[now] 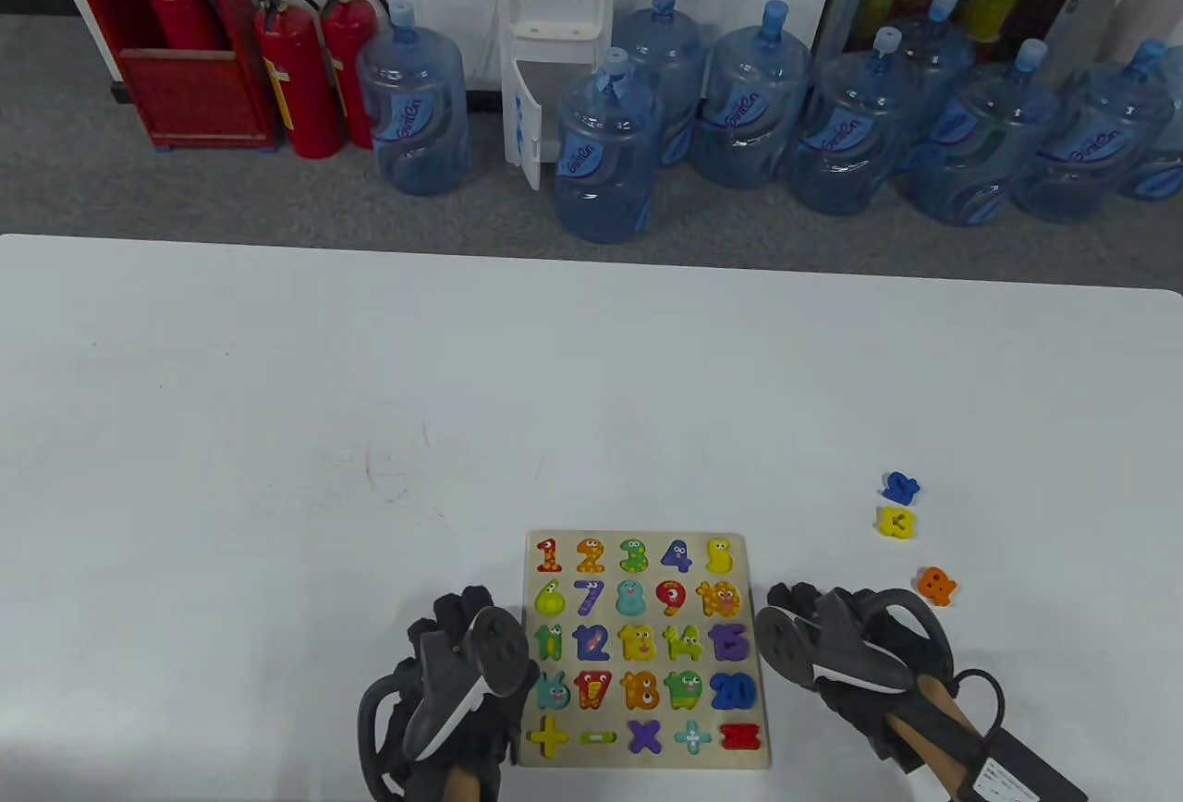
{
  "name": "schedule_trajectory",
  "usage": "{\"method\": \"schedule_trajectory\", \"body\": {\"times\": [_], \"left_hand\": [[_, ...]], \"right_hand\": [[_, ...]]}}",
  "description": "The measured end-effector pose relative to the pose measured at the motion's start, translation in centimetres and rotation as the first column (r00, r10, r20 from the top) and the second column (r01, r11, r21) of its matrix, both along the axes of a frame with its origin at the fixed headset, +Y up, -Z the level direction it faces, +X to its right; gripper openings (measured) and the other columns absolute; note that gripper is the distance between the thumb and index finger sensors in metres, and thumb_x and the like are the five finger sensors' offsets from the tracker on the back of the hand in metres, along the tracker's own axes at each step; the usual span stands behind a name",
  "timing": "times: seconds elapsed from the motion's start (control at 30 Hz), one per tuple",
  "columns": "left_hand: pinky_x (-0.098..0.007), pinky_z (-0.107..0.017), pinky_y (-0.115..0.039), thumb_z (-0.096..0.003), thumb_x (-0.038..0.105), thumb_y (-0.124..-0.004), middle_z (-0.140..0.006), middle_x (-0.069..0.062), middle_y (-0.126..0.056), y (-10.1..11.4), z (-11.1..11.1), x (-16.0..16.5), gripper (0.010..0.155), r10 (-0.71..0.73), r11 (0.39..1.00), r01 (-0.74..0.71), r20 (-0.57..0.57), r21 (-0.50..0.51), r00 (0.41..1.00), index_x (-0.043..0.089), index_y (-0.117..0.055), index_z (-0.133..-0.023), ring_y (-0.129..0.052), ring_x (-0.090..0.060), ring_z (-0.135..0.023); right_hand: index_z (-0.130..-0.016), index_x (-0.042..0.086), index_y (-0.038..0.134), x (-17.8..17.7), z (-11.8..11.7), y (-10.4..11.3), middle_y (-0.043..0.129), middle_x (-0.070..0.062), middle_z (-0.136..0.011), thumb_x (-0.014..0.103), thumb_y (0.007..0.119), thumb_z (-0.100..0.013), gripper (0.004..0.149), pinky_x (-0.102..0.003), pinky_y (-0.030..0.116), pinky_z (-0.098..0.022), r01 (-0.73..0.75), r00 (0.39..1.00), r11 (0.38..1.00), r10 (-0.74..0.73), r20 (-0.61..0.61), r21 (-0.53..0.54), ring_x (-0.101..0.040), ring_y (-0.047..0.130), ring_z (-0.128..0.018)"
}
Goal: Hold math block puzzle and insert math blocks into matching slots
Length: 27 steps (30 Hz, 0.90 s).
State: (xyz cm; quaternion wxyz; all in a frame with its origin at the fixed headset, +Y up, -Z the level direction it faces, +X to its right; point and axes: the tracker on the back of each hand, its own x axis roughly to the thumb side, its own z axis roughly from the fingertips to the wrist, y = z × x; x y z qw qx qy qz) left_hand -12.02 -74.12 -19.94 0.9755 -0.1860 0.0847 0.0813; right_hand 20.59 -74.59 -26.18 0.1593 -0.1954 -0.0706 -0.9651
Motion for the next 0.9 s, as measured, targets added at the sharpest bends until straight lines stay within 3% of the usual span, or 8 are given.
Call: {"method": "schedule_trajectory", "body": {"times": [0.13,0.57,0.9], "left_hand": [[-0.063,-0.074,-0.056,-0.0423,0.056,-0.060,-0.114,-0.011,-0.026,0.0,0.3,-0.1,0.084,-0.008,1.000,0.008,0.000,0.002,1.000,0.021,-0.022,-0.109,-0.040,-0.046,-0.108],[-0.063,-0.075,-0.056,-0.0423,0.057,-0.060,-0.114,-0.011,-0.025,0.2,0.4,-0.3,0.084,-0.019,1.000,0.019,-0.002,0.008,1.000,0.022,-0.021,-0.109,-0.040,-0.046,-0.108],[-0.063,-0.075,-0.056,-0.0424,0.057,-0.060,-0.114,-0.011,-0.026,0.2,0.2,-0.3,0.084,-0.018,1.000,0.018,0.007,0.000,1.000,0.022,-0.022,-0.109,-0.040,-0.046,-0.109]], "right_hand": [[-0.085,0.023,0.076,-0.6,0.1,-0.2,0.086,-0.004,-0.078,0.032,0.088,-0.019,0.068,-0.041,0.080,-0.054,0.054,0.998,0.994,-0.051,-0.043,0.094,-0.019,0.098,-0.058],[-0.086,0.025,0.074,-1.0,0.7,0.2,0.085,-0.001,-0.082,0.032,0.087,-0.022,0.066,-0.042,0.078,-0.056,0.082,0.992,0.993,-0.073,-0.099,0.087,-0.017,0.098,-0.059],[-0.086,0.025,0.074,-3.1,1.8,2.7,0.085,-0.001,-0.082,0.032,0.087,-0.022,0.066,-0.042,0.078,-0.057,0.146,0.977,0.977,-0.119,-0.175,0.153,-0.017,0.098,-0.059]]}}
